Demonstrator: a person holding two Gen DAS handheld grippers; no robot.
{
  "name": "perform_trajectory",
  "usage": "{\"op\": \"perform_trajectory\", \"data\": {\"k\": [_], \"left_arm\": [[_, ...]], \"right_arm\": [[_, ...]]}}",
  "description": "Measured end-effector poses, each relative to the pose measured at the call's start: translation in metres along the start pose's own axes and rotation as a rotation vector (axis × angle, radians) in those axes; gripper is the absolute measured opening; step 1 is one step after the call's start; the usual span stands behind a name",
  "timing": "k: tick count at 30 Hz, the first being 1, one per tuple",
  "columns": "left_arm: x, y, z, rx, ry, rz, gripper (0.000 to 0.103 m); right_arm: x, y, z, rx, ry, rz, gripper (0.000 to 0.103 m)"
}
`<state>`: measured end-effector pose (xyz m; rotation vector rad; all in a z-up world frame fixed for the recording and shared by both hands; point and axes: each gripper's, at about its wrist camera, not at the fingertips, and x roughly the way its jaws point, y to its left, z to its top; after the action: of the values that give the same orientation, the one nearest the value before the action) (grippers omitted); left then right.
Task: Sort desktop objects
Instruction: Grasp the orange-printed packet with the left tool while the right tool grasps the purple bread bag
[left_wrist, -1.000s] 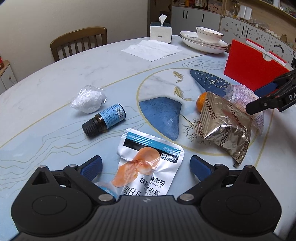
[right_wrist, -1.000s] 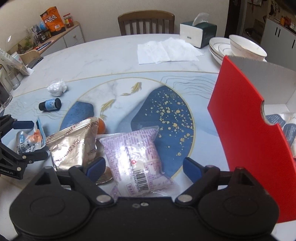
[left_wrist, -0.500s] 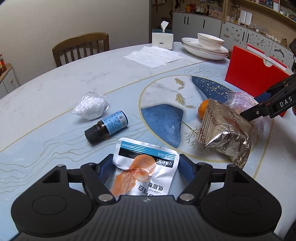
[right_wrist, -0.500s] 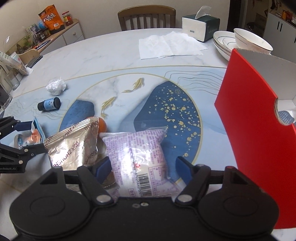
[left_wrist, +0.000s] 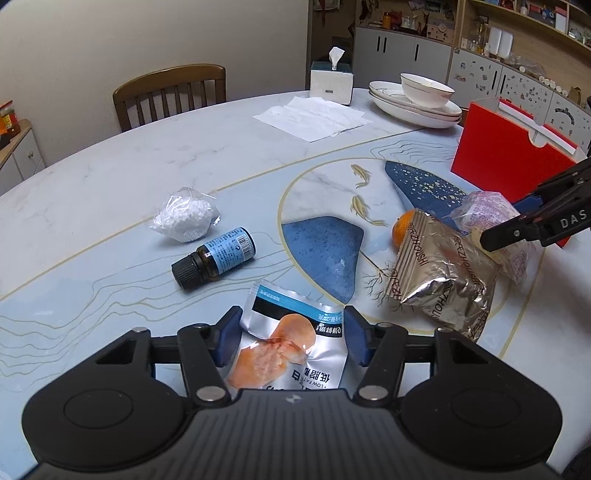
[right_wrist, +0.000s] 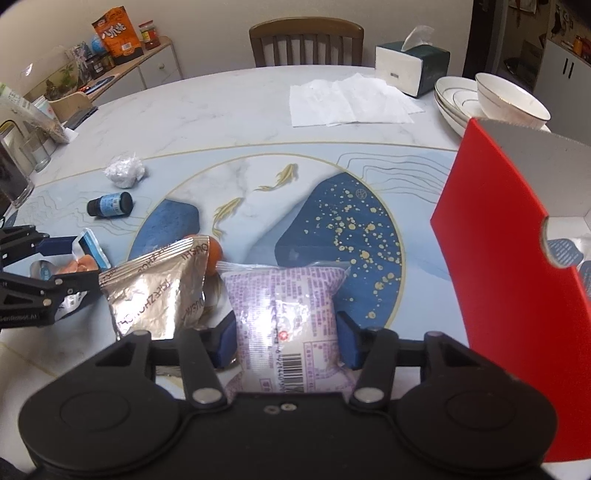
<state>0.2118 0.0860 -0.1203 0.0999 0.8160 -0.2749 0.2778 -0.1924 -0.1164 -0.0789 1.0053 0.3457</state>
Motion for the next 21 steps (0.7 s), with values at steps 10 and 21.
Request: {"op": "perform_trajectory", "data": {"k": [10, 21], "left_arm": [[-0.009, -0.007, -0.004, -0.03, -0.012, 0.003, 0.054], [-0.038, -0.012, -0.02, -0.159, -0.024, -0.024, 0.053]], "right_arm": [[-0.035, -0.006, -0.005, -0.037, -0.02, -0.004, 0.052], [-0.078, -0.006, -0.012, -0.022, -0.067, -0.002, 0.052]]}}
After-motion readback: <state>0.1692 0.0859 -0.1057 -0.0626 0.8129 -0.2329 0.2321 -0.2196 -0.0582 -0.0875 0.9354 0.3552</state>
